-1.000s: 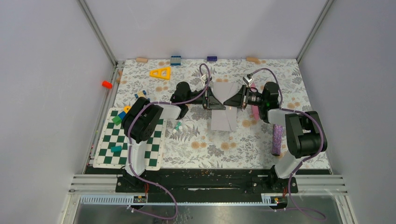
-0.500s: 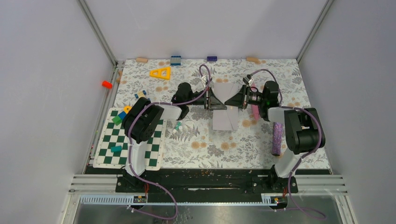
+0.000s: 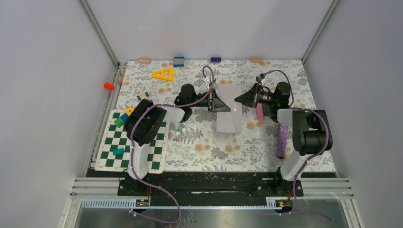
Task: Place the letter into the envelope and seal it
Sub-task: Seal the envelope flap on the envelope.
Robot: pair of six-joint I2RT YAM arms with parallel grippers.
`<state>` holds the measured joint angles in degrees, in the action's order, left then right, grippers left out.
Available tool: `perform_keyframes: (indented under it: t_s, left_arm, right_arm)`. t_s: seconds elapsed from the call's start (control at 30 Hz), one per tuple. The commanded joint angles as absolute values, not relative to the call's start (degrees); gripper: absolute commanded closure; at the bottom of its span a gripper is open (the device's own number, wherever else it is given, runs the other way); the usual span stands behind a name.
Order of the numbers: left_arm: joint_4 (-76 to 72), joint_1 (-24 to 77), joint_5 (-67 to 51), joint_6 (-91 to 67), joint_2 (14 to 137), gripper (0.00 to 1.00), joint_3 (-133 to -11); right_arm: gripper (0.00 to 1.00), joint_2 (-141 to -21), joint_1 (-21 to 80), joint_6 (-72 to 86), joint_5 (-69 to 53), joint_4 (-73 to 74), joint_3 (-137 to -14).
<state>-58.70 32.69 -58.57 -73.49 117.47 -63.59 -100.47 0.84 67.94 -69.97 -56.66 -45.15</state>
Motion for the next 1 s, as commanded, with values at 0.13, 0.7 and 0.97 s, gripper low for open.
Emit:
perform_keyframes:
  t_s: [0.13, 0.7, 0.97]
  left_arm:
    - [-62.5, 32.9, -61.1, -72.8, 114.5, 1.0, -63.9]
    - [-65.9, 31.5, -60.5, -75.8, 115.1, 1.0, -63.9]
    - [-67.2, 30.1, -59.5, -76.5, 115.1, 1.0, -63.0]
  right_arm:
    - [0.63, -99.0, 0.4, 76.6, -71.2, -71.7, -46.3]
    - [0.59, -99.2, 5.0, 68.8, -74.1, -67.2, -42.0]
    - [0.54, -97.1, 5.4, 66.2, -76.8, -64.6, -39.4]
